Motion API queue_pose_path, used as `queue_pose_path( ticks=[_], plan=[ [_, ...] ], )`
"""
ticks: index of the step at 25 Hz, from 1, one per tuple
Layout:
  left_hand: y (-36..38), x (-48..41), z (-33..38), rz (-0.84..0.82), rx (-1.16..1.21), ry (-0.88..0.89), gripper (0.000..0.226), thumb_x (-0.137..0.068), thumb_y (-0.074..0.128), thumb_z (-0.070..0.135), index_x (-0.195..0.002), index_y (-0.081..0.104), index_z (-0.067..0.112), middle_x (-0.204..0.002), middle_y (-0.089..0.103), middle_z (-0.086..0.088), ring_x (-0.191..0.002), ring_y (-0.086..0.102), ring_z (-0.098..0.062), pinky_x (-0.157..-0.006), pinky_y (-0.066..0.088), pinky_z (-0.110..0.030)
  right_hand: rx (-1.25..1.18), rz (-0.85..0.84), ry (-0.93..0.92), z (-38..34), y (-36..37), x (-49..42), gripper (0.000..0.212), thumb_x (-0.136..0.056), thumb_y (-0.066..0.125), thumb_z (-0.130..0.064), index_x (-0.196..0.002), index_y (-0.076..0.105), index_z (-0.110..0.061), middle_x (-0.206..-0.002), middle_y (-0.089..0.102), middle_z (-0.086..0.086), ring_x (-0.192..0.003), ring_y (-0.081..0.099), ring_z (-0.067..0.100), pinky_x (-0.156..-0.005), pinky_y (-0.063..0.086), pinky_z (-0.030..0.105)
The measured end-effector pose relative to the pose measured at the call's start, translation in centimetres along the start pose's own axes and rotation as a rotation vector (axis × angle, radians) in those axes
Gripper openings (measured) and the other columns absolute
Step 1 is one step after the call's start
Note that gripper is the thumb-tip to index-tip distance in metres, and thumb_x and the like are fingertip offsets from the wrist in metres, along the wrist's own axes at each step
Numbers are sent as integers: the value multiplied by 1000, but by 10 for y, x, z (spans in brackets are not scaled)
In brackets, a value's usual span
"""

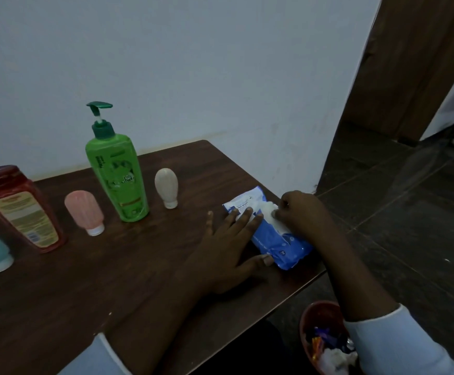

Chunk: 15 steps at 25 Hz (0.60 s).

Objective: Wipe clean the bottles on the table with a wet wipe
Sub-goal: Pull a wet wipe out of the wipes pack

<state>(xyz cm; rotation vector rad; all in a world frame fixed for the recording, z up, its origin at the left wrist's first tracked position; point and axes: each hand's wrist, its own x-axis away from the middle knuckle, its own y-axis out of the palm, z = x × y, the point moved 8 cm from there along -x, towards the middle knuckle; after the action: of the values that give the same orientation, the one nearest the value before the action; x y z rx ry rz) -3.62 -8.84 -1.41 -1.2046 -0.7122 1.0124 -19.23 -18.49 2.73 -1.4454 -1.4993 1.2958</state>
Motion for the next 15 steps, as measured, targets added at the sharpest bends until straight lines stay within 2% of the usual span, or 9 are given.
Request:
queue_pose_path(
  ticks=[2, 5, 9, 13, 15],
  plan=[
    [0, 0, 0, -2, -3, 2, 86, -93, 19, 82, -164, -4, 40, -174, -8, 10, -160, -13, -14, -123, -17, -63, 1, 14, -20, -4, 1, -1, 18, -91, 63, -28, -89, 65, -11, -91, 66, 4, -83, 62, 21, -70, 44, 30],
    [1, 0, 1, -7, -3, 3, 84, -94, 21, 82, -163, -3, 41, -174, -7, 10, -160, -13, -14, -122, -19, -63, -84, 41, -36, -7, 0, 3, 16, -94, 55, -20, -85, 62, -9, -85, 65, 5, -78, 59, 21, -60, 39, 28],
    [1, 0, 1, -25, -15, 2, 83, -94, 19, 82, -163, -2, 42, -174, -8, 9, -159, -14, -15, -121, -20, -64, -465, 55, 37, -4, -15, 7, 22, -92, 56, -24, -82, 60, -4, -80, 63, 9, -71, 57, 18, -64, 46, 37],
    [1, -1, -1, -38, 0, -13, 81, -94, 14, 82, -163, 0, 43, -174, -7, 9, -159, -15, -15, -121, -22, -63, -894, 69, 123, -7, -35, 16, 25, -94, 57, -22, -86, 61, 1, -90, 62, 17, -79, 55, 20, -70, 46, 38],
    [-2, 0, 1, -26, 26, -10, 78, -96, 15, 79, -163, 2, 42, -174, -6, 10, -159, -15, -14, -121, -21, -62, -1140, 44, 133, -16, -44, 23, 20, -94, 56, -16, -85, 59, 1, -86, 61, 16, -81, 57, 24, -71, 49, 40]
  ],
)
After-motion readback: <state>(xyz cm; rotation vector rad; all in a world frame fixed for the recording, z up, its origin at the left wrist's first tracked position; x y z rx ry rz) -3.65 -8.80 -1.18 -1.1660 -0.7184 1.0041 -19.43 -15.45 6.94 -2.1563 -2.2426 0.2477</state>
